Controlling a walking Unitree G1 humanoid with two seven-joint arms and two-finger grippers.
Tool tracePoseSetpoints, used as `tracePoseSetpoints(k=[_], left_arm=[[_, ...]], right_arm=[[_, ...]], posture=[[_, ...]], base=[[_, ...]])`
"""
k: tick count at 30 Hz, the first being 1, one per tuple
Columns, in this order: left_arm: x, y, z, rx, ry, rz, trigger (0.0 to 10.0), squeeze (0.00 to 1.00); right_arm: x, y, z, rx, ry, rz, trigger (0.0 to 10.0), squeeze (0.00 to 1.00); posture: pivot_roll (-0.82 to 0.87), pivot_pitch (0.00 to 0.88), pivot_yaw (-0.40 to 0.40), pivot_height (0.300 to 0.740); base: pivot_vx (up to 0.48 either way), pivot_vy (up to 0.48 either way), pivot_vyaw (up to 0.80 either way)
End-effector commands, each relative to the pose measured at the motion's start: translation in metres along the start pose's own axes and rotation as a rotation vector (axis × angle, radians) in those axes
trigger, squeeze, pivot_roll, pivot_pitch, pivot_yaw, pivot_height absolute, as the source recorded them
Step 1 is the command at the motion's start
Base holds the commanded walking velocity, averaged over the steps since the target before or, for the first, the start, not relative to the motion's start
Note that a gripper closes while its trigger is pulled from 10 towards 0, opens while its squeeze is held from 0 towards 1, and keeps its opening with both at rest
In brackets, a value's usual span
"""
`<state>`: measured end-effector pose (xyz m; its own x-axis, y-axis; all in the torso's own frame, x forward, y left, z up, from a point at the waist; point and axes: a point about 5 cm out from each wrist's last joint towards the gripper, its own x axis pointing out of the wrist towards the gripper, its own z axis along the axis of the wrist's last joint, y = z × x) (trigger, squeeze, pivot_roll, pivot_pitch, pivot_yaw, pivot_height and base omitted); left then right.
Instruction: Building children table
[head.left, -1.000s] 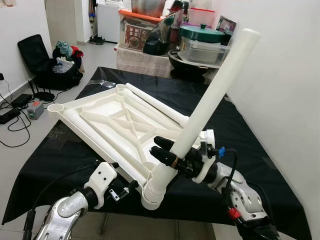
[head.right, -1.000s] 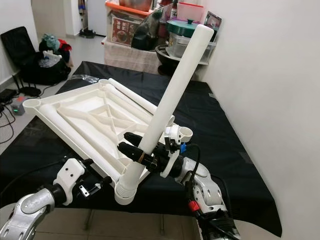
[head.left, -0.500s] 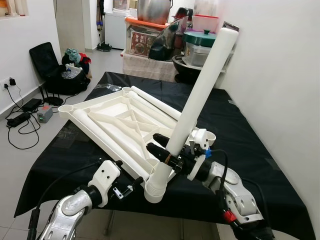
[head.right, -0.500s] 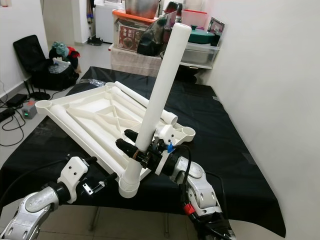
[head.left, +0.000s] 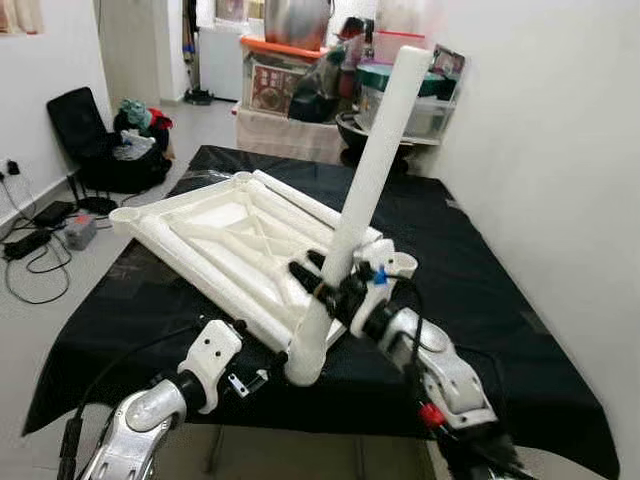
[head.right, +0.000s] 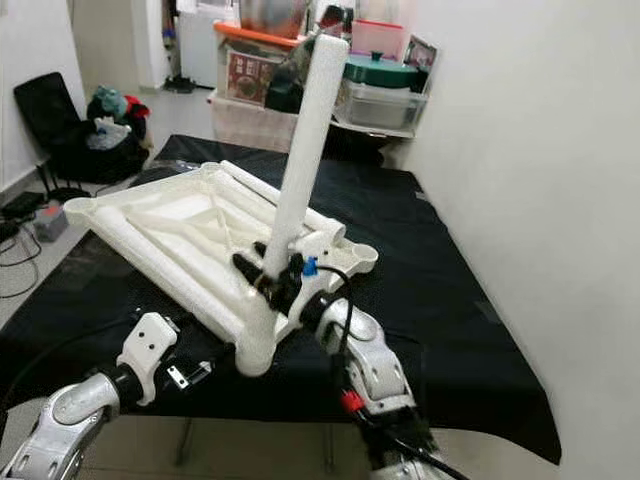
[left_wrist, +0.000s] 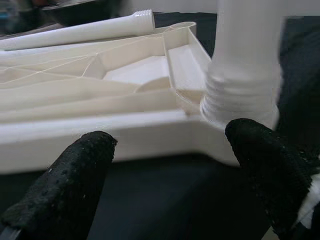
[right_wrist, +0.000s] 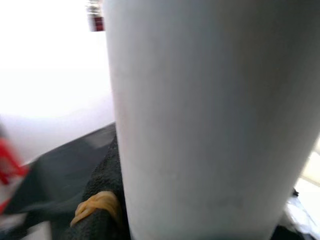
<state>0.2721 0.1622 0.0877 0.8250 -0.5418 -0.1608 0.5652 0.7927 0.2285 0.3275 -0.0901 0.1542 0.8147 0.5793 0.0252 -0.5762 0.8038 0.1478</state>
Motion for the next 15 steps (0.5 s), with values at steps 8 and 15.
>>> tracePoseSetpoints(k=[8, 15], left_arm=[[0.001, -0.001, -0.001, -0.011, -0.002, 0.007, 10.0, 0.0], [0.0, -0.002, -0.003, -0.013, 0.0, 0.013, 10.0, 0.0]], right_arm=[[-0.042, -0.049, -0.084, 0.054, 0.389, -0.464, 10.0, 0.0], [-0.044, -0.052, -0.093, 0.024, 0.458, -0.598, 10.0, 0.0]], posture=[[0.12, 0.0, -0.159, 0.74], [0.12, 0.0, -0.164, 0.74]], base=[[0.0, 0.0, 0.0], [0.0, 0.0, 0.0]])
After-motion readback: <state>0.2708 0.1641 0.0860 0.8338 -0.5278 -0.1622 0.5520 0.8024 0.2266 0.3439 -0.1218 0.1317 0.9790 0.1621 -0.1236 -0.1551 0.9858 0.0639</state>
